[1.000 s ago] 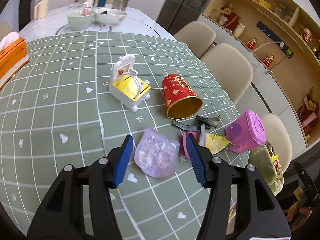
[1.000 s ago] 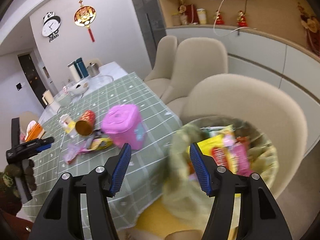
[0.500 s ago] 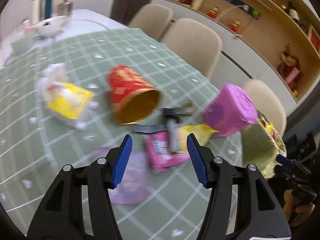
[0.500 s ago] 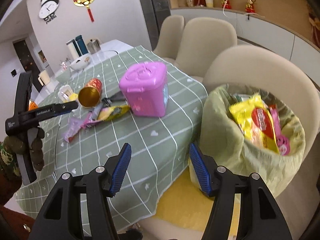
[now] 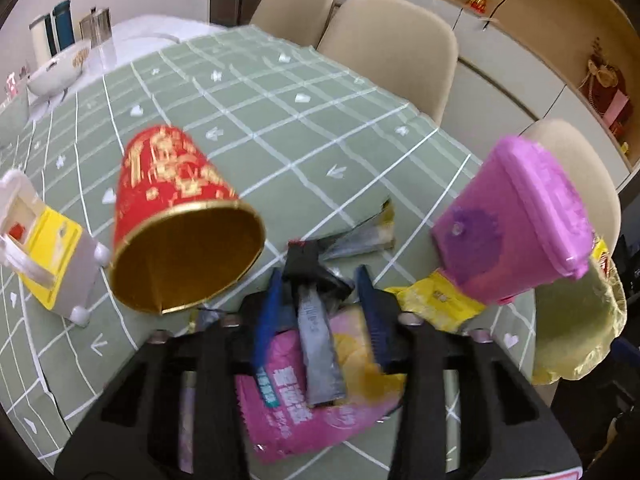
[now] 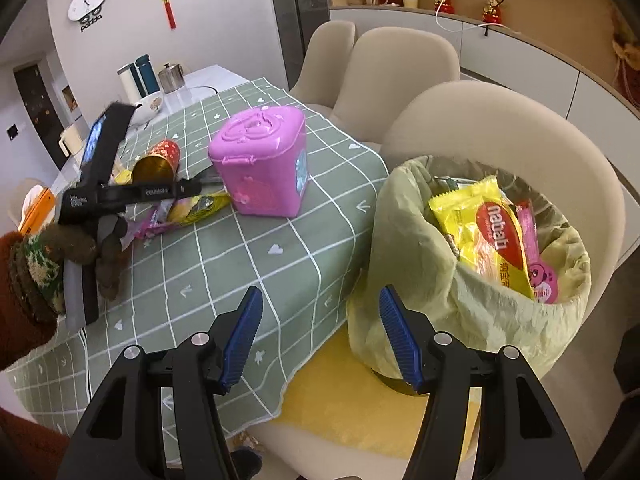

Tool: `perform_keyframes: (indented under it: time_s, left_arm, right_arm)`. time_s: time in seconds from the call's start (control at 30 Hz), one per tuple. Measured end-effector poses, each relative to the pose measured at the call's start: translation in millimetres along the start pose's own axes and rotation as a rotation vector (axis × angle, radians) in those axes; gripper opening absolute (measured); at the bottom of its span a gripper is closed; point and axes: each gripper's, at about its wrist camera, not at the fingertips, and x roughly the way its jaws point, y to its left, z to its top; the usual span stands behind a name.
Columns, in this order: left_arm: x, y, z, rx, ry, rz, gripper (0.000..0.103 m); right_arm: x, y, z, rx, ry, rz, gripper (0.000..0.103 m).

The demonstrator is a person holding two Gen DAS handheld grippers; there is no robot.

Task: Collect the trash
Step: 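Grasp the grey plastic strip with the left tool while the right tool approaches the pink chip bag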

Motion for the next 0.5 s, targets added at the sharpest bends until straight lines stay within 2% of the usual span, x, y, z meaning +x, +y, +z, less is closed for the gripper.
perform_keyframes:
  time_s: [0.17, 0.33, 0.5]
  left_arm:
    - [-14.7, 9.5, -6.7, -0.040, 0.021, -0.039, 0.028]
    - [-47.0, 27.9, -26.2, -0.084, 0.010, -0.057, 0.028]
    - [-78.9, 51.3, -49.4, -0.144, -0.018, -0.091, 0.028]
  right_arm:
    - [5.1, 16.1, 2.5, 0.023, 0.012, 0.058, 0.058]
    - [12.2, 51.7, 1.2, -0.066, 0.030, 0.104, 0.057]
    - [28.2, 79.9, -3.0, -0.092, 0.068, 0.155, 0.057]
